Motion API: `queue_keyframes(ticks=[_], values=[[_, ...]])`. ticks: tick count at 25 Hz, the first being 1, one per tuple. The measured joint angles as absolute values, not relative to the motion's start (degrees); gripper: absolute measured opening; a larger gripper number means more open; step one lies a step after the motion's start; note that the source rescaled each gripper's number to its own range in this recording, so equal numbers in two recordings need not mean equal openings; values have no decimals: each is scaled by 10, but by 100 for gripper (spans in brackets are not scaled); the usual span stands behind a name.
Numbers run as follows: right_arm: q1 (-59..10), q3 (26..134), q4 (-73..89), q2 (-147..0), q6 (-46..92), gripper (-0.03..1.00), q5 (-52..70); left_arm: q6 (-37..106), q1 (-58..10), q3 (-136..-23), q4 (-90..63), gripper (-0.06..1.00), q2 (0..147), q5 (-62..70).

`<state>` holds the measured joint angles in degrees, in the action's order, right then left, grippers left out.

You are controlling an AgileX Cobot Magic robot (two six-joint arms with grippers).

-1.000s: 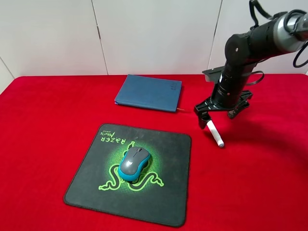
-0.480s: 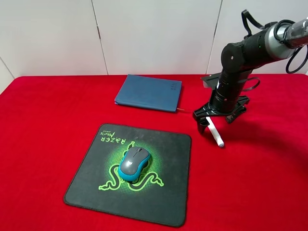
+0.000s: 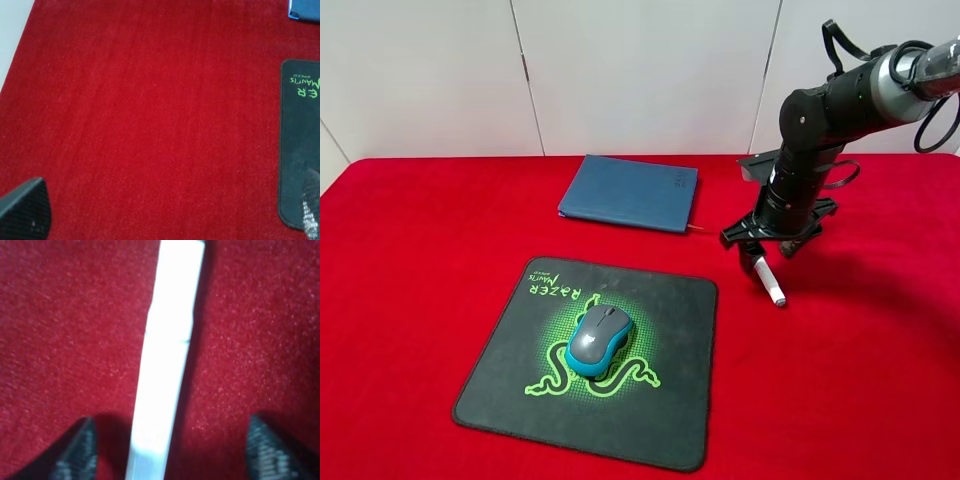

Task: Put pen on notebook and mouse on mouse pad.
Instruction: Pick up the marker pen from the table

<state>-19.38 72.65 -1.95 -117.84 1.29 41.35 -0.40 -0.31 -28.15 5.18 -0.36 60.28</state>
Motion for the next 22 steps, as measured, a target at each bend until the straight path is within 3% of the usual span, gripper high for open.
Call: queue_keyframes(ticks=[8, 10, 22], values=[[-194, 726, -14, -1178, 13, 7, 412, -4, -3, -282, 52, 100, -4, 603], [-194, 726, -14, -1178, 13, 0, 412, -4, -3, -282, 52, 100, -4, 603], [-194, 759, -13, -1173, 14, 0, 450, -4, -3, -282, 52, 100, -4, 603]])
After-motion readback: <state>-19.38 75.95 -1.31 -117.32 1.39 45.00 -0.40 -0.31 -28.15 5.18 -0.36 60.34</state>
